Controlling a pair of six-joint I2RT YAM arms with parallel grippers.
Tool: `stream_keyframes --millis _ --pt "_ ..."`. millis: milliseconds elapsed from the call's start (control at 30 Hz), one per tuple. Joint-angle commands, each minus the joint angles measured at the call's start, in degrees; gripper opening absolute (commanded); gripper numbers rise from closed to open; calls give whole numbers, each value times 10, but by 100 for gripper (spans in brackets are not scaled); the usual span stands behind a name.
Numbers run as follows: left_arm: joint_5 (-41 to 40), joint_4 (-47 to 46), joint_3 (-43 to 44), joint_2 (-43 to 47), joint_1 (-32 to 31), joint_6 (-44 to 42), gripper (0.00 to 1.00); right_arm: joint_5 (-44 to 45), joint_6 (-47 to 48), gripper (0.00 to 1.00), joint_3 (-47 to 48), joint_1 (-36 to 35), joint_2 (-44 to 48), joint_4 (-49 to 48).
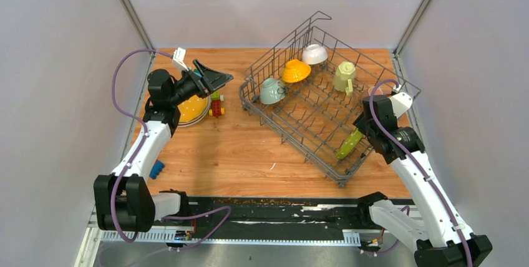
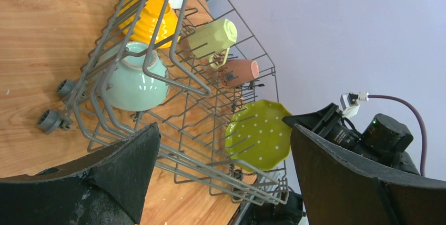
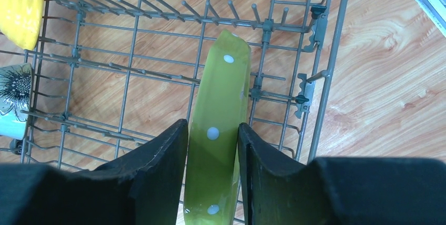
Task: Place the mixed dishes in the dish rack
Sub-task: Insert the plate into the dish rack.
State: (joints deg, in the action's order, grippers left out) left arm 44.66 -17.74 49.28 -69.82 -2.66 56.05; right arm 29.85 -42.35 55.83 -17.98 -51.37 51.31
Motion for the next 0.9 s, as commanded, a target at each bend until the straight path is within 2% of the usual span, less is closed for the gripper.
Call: stream_keyframes --millis 0,33,133,567,733,867 --pt "4 -5 21 -1 -2 -12 100 14 14 44 9 -2 13 -33" --pt "4 -5 21 -1 -2 -12 100 14 14 47 9 -3 13 -34" --pt "4 -4 21 -1 -2 -12 100 16 14 50 9 -2 15 -33" --pt "4 0 18 3 -2 -15 100 -29 -1 48 -31 -3 -9 -52" --pt "5 0 17 3 -2 -16 100 -29 -5 44 -40 -3 -14 -56" --pt "5 -1 15 3 -2 -16 100 -36 6 29 -32 -3 -16 -57"
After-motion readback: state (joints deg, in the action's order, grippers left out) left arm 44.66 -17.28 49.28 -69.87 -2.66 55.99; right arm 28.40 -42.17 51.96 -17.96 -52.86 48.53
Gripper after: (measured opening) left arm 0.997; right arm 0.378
